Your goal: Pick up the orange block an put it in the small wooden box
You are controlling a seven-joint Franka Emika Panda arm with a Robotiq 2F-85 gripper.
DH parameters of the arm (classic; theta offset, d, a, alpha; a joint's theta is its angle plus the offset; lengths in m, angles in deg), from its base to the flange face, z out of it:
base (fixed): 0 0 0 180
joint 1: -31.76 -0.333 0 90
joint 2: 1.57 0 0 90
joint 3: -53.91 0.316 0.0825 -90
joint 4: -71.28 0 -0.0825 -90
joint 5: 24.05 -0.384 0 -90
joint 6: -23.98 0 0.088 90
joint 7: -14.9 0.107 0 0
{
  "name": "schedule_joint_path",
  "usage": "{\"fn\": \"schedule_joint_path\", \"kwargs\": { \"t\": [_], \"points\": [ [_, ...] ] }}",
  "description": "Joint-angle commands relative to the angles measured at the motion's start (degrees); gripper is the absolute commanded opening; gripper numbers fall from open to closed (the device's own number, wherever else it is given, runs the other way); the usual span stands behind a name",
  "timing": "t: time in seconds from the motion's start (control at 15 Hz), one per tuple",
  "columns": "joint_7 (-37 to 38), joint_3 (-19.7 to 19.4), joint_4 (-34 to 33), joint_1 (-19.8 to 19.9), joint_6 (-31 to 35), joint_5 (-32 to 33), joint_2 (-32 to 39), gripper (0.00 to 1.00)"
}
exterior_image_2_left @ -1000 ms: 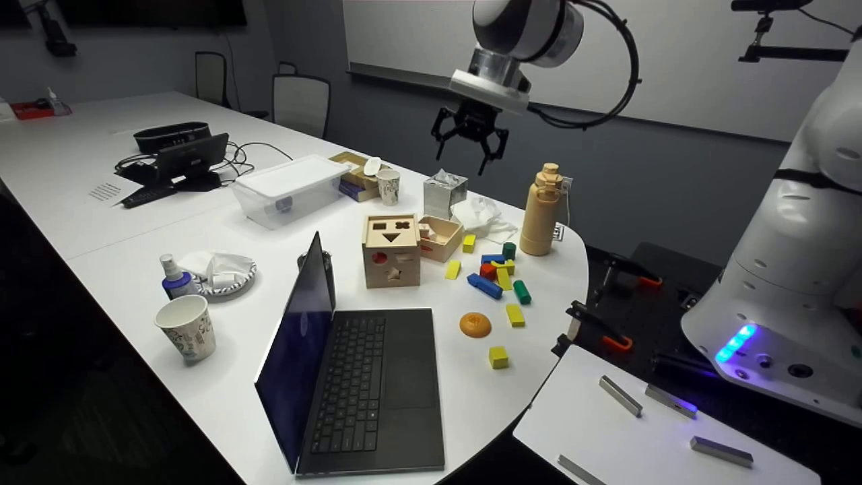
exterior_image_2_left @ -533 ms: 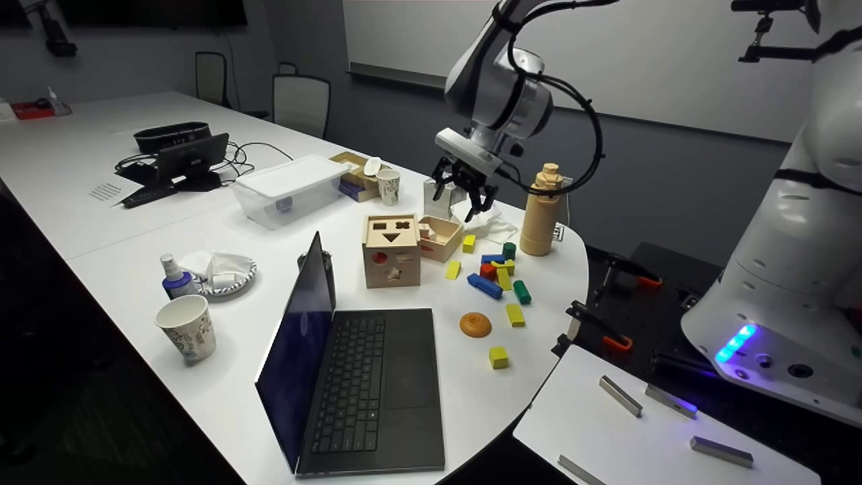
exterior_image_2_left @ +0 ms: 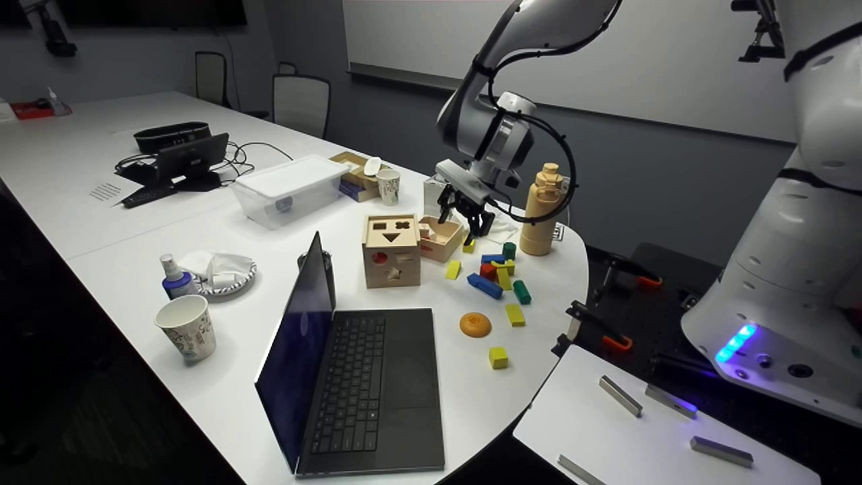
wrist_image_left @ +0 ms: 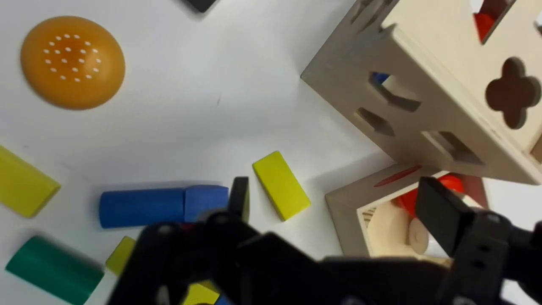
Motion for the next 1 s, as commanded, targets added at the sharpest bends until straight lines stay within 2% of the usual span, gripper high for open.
{"fn": "schedule_joint_path", "kwargs": {
  "t": [0.0, 0.33, 0.73, 0.8, 0.93],
  "points": [
    [-0.17, -0.49, -1.55, 1.64, -2.04, 0.30, 4.06, 1.00],
    [0.49, -1.00, -2.17, 3.20, -3.69, 0.76, 8.48, 1.00],
    [3.25, -3.74, -0.76, 2.18, -4.23, 2.33, 9.24, 1.00],
    [1.93, -6.86, -0.87, -0.80, -6.37, -0.30, 8.83, 1.00],
    [2.67, -9.07, -0.69, -1.97, -8.77, -0.09, 8.91, 1.00]
  ]
}}
